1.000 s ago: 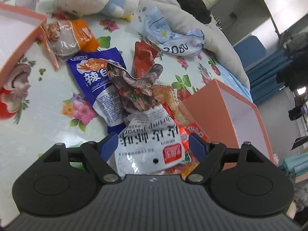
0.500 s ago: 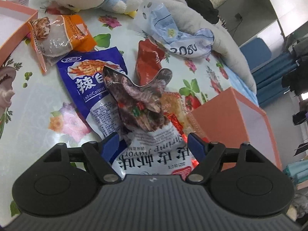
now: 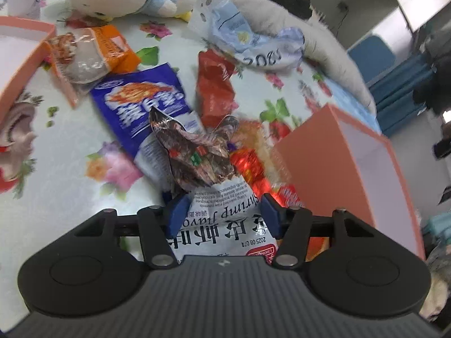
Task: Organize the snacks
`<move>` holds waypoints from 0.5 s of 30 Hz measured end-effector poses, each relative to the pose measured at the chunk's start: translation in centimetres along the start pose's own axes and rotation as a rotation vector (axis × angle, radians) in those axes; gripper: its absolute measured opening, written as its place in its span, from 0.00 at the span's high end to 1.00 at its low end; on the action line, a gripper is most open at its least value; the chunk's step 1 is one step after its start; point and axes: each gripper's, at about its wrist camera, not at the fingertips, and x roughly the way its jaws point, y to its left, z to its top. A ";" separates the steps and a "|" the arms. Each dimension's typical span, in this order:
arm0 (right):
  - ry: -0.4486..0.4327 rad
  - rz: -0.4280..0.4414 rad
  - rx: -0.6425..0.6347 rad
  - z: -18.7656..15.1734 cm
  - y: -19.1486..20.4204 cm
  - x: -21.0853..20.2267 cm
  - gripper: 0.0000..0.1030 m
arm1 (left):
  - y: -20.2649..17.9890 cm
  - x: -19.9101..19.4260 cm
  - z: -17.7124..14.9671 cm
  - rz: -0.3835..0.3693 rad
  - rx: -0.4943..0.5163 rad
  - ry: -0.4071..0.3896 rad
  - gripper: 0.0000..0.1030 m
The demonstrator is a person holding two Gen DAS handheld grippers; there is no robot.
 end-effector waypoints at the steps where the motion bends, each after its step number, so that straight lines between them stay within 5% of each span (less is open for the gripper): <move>1: 0.001 0.000 -0.004 0.0 -0.1 -0.2 0.97 | 0.0 -0.5 -0.4 0.004 0.017 0.004 0.41; 15: 0.049 0.042 0.011 -0.7 -1.4 -4.6 0.97 | 4.2 -7.7 -6.3 0.057 0.001 -0.001 0.65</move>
